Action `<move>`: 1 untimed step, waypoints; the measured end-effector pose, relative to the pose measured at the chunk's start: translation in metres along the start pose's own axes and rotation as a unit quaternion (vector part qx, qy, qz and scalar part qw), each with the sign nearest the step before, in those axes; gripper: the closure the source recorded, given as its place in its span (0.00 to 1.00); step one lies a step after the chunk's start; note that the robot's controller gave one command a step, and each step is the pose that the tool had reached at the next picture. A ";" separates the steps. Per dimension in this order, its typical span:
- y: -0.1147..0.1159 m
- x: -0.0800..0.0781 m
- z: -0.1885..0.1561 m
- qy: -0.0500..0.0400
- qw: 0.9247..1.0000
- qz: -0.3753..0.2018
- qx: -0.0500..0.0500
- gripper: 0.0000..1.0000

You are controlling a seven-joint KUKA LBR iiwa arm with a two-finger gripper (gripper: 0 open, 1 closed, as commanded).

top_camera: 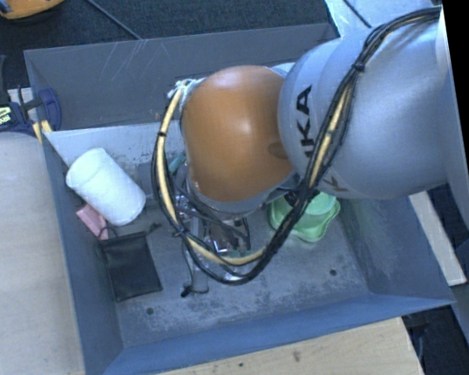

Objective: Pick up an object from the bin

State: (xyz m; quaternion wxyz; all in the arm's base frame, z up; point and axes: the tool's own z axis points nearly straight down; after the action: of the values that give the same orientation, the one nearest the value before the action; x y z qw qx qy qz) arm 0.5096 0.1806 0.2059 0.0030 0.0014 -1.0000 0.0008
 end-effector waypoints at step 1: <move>-0.001 -0.002 -0.005 -0.004 1.000 0.002 -0.001 0.00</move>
Offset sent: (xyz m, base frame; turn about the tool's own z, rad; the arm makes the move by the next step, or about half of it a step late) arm 0.0409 0.0610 -0.1359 0.0778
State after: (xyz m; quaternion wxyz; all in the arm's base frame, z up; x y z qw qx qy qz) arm 0.5116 0.1800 0.2104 -0.0011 -0.0002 -1.0000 -0.0004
